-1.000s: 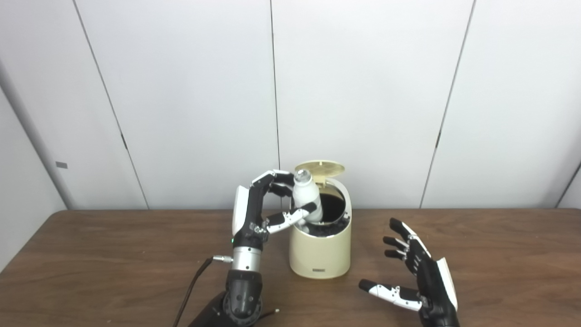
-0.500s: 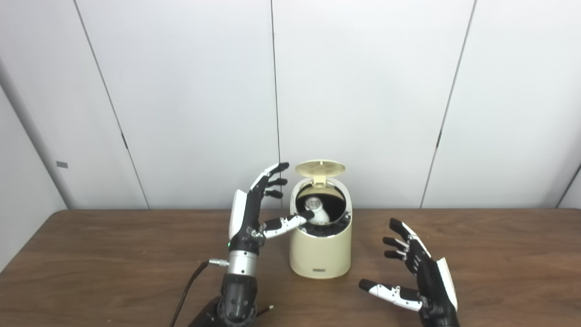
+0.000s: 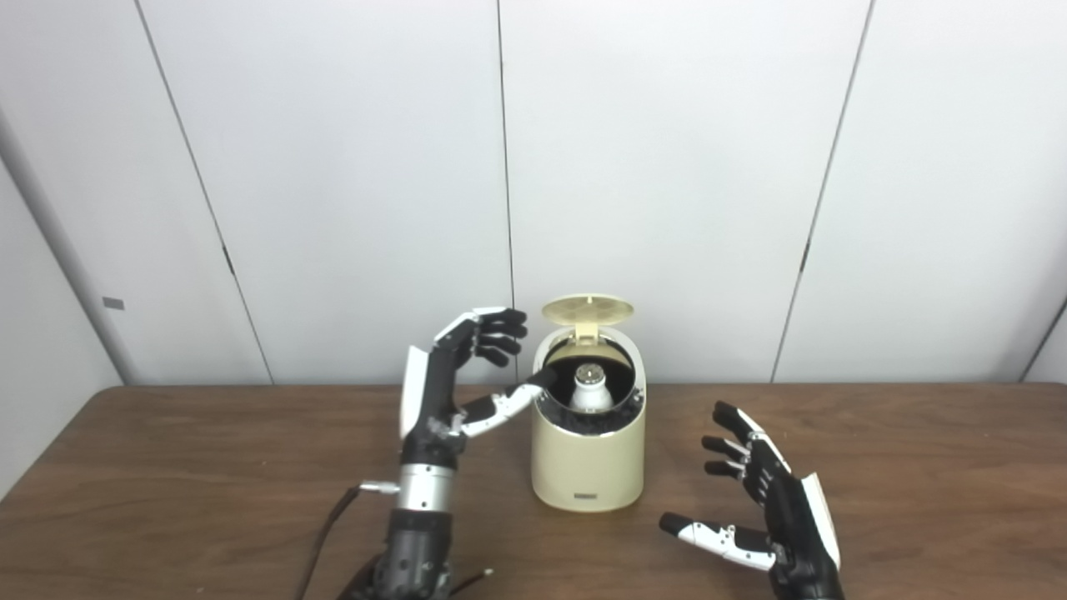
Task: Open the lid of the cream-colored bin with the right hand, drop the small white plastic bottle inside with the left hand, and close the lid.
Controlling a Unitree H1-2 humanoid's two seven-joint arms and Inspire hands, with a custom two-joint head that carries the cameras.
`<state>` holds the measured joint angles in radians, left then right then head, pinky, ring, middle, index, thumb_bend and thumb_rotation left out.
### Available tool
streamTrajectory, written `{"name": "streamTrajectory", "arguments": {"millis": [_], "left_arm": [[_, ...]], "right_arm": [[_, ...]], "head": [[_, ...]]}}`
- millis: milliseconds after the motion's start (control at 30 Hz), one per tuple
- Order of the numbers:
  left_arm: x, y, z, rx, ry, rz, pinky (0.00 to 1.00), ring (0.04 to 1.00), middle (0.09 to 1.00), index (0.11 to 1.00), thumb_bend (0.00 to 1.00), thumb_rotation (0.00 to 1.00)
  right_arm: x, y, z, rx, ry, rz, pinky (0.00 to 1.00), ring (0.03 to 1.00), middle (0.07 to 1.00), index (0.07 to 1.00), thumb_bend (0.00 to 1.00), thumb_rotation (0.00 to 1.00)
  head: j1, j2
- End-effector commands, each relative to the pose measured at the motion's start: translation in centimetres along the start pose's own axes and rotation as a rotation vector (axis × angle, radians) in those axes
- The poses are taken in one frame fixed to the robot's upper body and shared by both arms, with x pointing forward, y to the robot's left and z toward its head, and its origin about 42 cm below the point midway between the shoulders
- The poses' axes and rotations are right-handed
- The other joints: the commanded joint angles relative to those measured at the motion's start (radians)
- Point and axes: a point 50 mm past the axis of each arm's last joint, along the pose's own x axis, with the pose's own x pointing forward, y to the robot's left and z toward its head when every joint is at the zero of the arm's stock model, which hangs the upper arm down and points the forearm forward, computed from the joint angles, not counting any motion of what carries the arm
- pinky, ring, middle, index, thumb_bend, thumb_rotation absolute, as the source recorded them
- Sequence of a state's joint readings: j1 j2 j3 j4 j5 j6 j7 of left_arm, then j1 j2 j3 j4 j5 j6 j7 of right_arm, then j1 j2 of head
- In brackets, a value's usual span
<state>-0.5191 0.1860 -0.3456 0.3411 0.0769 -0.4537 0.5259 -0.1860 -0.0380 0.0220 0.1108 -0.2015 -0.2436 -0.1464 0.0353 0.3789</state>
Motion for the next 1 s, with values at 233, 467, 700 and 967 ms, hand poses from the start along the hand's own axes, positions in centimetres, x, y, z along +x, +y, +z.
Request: {"name": "streamTrajectory", "arguments": {"millis": [233, 467, 700, 967], "left_arm": [[-1.6, 6.0, 0.5, -0.023, -0.001, -0.014, 0.63, 0.685, 0.737, 0.741, 0.63, 0.18], [-4.7, 8.6, -0.5, -0.008, 0.068, -0.094, 0.62, 0.726, 0.789, 0.814, 0.65, 0.21], [-6.7, 8.7, -1.8, -0.024, 0.138, -0.168, 0.67, 0.778, 0.846, 0.869, 0.63, 0.10], [-8.5, 7.8, -3.1, -0.068, 0.209, -0.207, 0.68, 0.780, 0.845, 0.869, 0.66, 0.04]], "right_arm": [[1.7, -2.3, 1.1, 0.009, -0.060, -0.008, 0.73, 0.809, 0.895, 0.877, 0.75, 0.21], [7.0, -3.5, 5.8, -0.173, -0.211, 0.087, 0.68, 0.783, 0.878, 0.858, 0.68, 0.28], [11.3, -3.5, 11.3, -0.386, -0.199, 0.274, 0.67, 0.827, 0.905, 0.874, 0.77, 0.28], [14.1, -2.9, 15.7, -0.536, -0.261, 0.341, 0.69, 0.843, 0.893, 0.871, 0.80, 0.38]], "head": [[0.005, 0.000], [-0.010, -0.011], [-0.022, -0.022], [-0.025, -0.027]]}}
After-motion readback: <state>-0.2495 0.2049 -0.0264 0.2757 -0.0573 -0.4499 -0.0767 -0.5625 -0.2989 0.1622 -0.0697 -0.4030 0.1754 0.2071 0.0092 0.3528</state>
